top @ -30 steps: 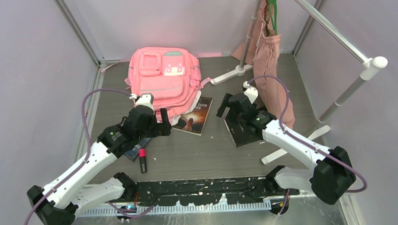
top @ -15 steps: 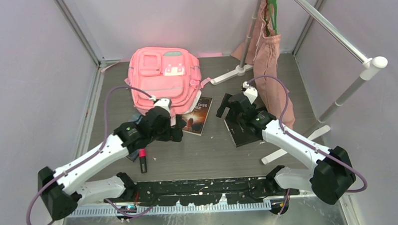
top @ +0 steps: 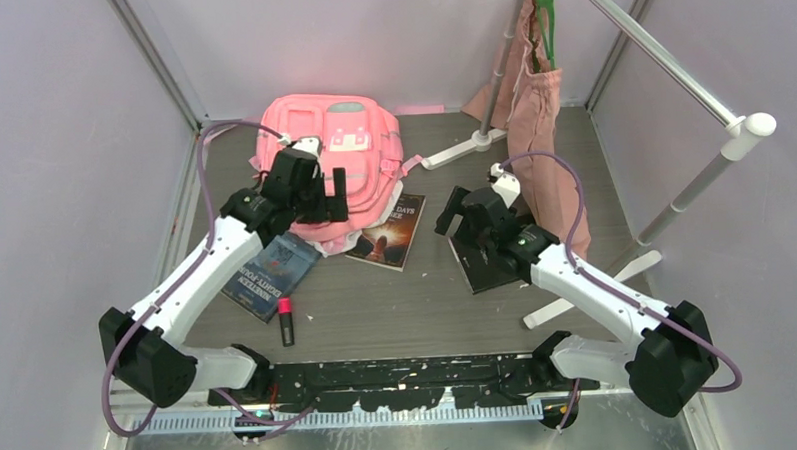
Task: Pack the student bag
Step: Adjust the student bag at the center of the board, then adjust the book at the center of the board, then pick up the book from the center of the board.
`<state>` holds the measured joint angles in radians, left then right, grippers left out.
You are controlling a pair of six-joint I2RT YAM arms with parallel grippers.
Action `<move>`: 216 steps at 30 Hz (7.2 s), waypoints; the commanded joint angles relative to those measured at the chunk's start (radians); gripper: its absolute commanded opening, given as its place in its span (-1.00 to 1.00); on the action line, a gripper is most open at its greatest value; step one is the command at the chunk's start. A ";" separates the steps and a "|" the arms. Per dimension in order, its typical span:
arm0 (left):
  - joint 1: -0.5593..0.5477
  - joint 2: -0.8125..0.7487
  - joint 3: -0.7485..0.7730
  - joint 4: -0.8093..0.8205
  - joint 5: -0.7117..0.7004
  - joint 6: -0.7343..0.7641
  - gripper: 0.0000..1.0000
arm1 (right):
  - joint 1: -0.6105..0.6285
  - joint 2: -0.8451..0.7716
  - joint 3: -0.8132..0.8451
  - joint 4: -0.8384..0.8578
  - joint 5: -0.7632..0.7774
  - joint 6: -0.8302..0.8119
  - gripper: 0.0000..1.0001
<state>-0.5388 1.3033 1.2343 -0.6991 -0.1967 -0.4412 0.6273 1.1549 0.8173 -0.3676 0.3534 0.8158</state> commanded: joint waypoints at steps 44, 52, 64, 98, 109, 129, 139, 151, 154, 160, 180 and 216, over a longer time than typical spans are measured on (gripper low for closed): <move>0.074 0.436 0.440 -0.045 -0.119 0.455 -1.00 | 0.006 -0.099 -0.032 0.007 0.042 -0.048 1.00; 0.121 0.327 0.529 0.014 -0.116 0.366 -1.00 | 0.012 -0.050 -0.035 0.051 -0.019 -0.038 0.99; 0.151 0.301 0.506 0.066 0.069 0.255 -1.00 | 0.045 0.330 0.044 0.343 -0.226 0.080 0.96; -0.021 0.161 0.171 -0.009 0.207 0.040 0.69 | 0.001 0.208 -0.036 0.197 -0.082 0.013 -0.99; -0.245 0.405 0.103 0.073 0.237 -0.216 0.63 | -0.040 0.172 -0.075 0.074 -0.127 -0.031 -0.22; -0.211 0.606 0.069 0.242 0.263 -0.329 0.43 | -0.080 0.374 -0.141 0.276 -0.308 0.147 0.11; -0.200 0.582 0.081 0.168 0.300 -0.298 0.39 | -0.084 0.299 -0.128 0.273 -0.336 0.082 -0.99; 0.034 0.146 -0.074 0.101 0.640 -0.198 0.54 | -0.083 0.078 0.033 0.241 -0.684 -0.173 -0.99; 0.117 0.070 -0.139 0.141 0.821 -0.191 0.61 | -0.084 0.045 0.037 0.285 -0.742 -0.141 -0.99; 0.150 0.013 -0.246 0.199 0.879 -0.243 0.67 | -0.084 0.054 0.027 0.433 -0.871 -0.055 -0.99; 0.226 0.035 -0.288 0.606 1.020 -0.526 -1.00 | -0.093 0.104 0.015 0.408 -0.872 0.100 0.87; 0.114 -0.027 -0.436 1.205 0.578 -0.900 -1.00 | -0.095 0.400 -0.099 1.482 -0.571 0.777 0.20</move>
<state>-0.4149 1.3403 0.8082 0.4007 0.3656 -1.3346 0.5285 1.5330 0.6529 0.9302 -0.2543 1.5520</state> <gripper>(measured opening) 0.094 0.729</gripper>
